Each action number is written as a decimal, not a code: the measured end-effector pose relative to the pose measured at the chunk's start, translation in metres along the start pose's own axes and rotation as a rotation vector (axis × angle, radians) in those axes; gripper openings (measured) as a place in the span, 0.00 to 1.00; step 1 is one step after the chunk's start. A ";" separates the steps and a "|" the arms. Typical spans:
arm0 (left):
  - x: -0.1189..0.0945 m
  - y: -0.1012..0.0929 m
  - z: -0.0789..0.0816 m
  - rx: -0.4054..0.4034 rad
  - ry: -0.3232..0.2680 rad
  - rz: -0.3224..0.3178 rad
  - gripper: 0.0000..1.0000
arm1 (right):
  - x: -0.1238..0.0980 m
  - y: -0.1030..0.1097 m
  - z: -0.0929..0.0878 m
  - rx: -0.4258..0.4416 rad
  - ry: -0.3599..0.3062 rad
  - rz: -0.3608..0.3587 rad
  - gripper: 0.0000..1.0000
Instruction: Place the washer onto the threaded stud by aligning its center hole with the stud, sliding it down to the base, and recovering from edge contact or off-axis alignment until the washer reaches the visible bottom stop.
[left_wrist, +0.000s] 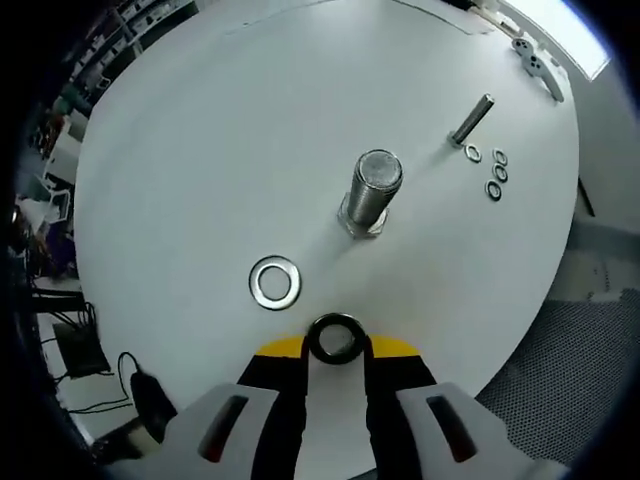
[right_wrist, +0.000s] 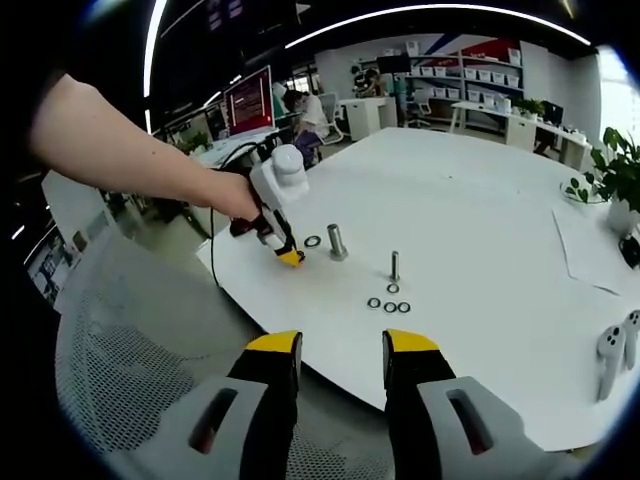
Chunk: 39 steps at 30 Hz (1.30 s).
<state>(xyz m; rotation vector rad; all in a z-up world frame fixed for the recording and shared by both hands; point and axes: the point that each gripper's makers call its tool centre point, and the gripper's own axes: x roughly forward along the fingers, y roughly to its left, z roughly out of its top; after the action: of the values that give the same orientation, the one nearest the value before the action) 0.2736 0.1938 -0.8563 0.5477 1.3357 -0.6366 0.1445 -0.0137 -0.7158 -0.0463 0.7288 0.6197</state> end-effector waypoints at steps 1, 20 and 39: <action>-0.001 0.000 0.001 0.006 -0.003 0.000 0.19 | 0.000 0.000 0.000 -0.001 0.000 0.000 0.35; -0.043 0.003 0.035 0.070 -0.067 -0.033 0.19 | 0.001 0.001 -0.001 -0.006 0.009 0.007 0.35; -0.053 -0.013 0.079 0.158 -0.106 -0.058 0.19 | 0.000 0.000 -0.001 -0.006 0.007 -0.001 0.35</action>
<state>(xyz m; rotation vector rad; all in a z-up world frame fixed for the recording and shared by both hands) 0.3146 0.1356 -0.7919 0.5964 1.2118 -0.8132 0.1442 -0.0141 -0.7171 -0.0548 0.7341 0.6207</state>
